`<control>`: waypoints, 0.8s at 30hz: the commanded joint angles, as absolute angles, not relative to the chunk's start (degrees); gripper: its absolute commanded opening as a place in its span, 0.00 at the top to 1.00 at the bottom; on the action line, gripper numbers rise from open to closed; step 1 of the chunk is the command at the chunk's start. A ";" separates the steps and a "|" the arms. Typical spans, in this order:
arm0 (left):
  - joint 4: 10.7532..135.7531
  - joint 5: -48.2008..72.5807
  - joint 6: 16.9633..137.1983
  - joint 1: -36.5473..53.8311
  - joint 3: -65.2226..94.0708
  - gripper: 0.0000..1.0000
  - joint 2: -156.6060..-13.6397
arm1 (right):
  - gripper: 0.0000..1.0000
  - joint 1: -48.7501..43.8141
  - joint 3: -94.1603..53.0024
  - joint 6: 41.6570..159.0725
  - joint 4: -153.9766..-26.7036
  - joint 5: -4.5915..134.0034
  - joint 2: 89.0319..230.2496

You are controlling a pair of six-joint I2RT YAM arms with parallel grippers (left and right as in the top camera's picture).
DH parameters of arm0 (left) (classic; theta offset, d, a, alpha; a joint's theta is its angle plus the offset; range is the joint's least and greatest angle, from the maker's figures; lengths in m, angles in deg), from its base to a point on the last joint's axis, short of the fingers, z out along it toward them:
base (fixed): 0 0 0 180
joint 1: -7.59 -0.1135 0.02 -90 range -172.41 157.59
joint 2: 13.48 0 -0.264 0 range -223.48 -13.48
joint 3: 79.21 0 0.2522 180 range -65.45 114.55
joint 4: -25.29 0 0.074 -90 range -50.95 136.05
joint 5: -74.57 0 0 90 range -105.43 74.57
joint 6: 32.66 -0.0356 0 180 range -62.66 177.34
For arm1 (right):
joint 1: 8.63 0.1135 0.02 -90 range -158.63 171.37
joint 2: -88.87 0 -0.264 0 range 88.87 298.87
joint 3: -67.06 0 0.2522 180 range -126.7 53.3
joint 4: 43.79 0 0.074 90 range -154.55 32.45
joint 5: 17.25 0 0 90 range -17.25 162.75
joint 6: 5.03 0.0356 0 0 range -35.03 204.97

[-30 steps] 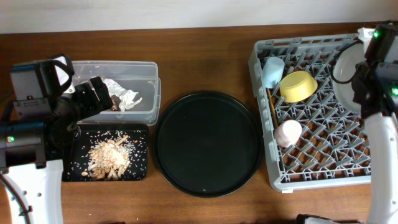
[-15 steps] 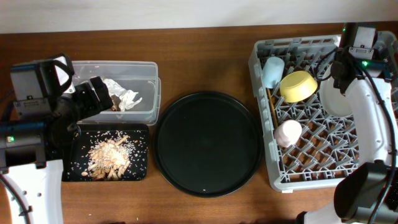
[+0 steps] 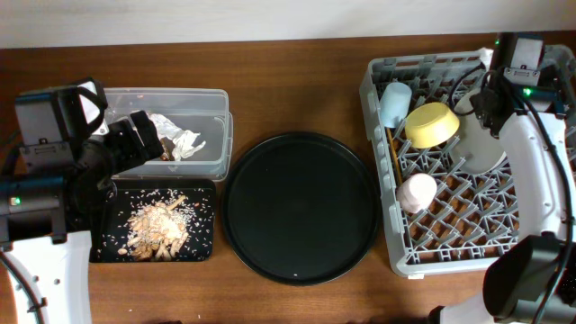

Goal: Sort waste into correct bins and load items into the dishwasher rack
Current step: 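Stand the white plate upright in the rack and release it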

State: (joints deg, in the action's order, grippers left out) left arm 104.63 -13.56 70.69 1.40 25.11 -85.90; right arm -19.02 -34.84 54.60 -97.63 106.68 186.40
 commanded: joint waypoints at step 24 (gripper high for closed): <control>104.67 -14.19 71.45 1.16 25.79 0.01 -85.77 | 0.01 -18.67 -34.78 74.99 -100.49 49.18 163.63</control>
State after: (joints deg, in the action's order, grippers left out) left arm 104.63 -13.56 70.69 1.40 25.11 -85.90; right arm -18.87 -34.69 74.49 -100.47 50.31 162.47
